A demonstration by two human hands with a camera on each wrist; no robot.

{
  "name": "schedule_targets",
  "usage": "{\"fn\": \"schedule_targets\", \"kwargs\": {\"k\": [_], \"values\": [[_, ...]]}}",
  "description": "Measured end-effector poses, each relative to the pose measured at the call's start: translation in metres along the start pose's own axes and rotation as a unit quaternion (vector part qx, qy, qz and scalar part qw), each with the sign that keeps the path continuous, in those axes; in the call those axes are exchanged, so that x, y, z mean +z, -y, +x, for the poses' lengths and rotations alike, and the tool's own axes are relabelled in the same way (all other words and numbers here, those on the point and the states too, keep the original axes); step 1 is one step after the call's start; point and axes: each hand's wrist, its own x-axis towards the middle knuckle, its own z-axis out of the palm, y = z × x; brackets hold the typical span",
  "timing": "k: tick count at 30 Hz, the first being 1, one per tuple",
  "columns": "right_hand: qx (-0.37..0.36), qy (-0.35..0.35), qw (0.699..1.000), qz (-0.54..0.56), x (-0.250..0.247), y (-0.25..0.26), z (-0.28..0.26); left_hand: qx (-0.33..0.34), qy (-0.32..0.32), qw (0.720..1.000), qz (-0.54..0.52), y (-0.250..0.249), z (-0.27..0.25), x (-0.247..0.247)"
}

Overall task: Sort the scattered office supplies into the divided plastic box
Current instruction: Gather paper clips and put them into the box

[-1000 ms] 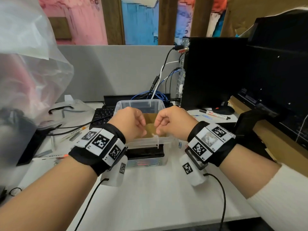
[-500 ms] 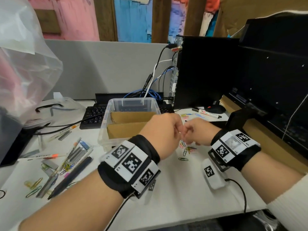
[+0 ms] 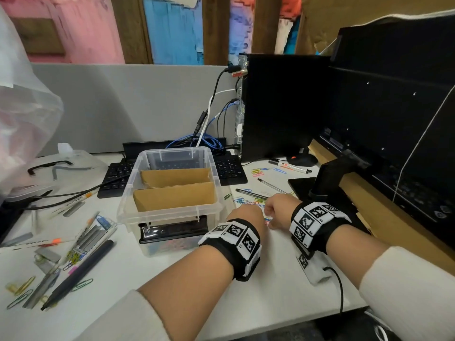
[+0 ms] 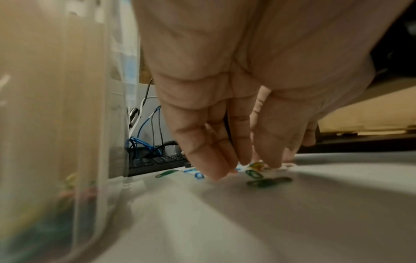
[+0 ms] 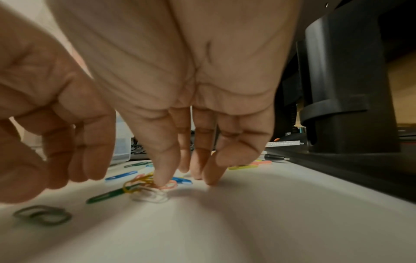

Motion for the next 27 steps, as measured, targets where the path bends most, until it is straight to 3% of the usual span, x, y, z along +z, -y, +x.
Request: {"fn": "schedule_targets", "kwargs": {"k": [12, 16, 20, 27], "values": [[-0.010, 0.057, 0.998, -0.007, -0.007, 0.006, 0.015, -0.036, 0.067, 0.997, 0.016, 0.001, 0.017, 0.007], [-0.008, 0.024, 0.999, -0.027, 0.000, 0.005, 0.019, -0.054, 0.045, 0.997, -0.031, 0.000, 0.022, 0.008], [0.013, 0.042, 0.998, -0.041, 0.000, 0.007, 0.020, -0.088, 0.008, 0.993, -0.083, 0.000, 0.028, 0.005], [-0.012, 0.015, 1.000, -0.001, 0.002, 0.001, 0.016, -0.069, 0.061, 0.996, -0.008, -0.003, 0.030, 0.004]]}}
